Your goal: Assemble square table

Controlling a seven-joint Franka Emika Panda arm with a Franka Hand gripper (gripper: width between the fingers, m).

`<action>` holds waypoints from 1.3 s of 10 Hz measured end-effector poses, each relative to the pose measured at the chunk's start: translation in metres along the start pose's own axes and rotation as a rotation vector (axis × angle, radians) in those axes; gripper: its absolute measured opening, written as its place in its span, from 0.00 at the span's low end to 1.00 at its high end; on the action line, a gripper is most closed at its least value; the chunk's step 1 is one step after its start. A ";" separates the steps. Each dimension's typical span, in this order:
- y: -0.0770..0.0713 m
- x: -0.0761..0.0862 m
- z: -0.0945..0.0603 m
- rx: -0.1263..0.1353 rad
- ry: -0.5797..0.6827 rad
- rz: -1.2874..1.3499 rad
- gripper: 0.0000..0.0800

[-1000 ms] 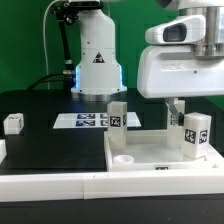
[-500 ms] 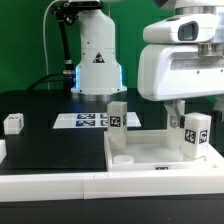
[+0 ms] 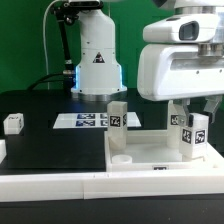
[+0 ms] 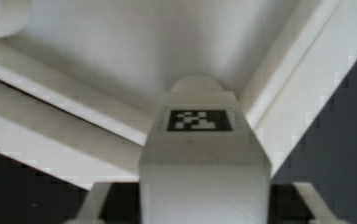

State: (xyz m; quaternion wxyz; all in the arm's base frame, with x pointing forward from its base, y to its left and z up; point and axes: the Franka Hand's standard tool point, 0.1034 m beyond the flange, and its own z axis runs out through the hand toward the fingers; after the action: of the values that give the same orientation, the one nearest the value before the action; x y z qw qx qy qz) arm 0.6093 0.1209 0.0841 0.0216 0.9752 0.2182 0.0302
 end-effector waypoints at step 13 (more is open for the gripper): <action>-0.002 -0.001 0.001 0.000 -0.006 1.051 0.37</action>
Offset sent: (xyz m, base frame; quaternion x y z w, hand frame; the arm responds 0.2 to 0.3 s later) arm 0.0000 0.0000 0.0000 0.0000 0.0000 0.1296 0.9916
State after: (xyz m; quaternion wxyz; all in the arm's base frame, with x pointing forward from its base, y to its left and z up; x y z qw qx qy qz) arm 0.6077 0.1222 0.0827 0.0040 0.9532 -0.3004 0.0344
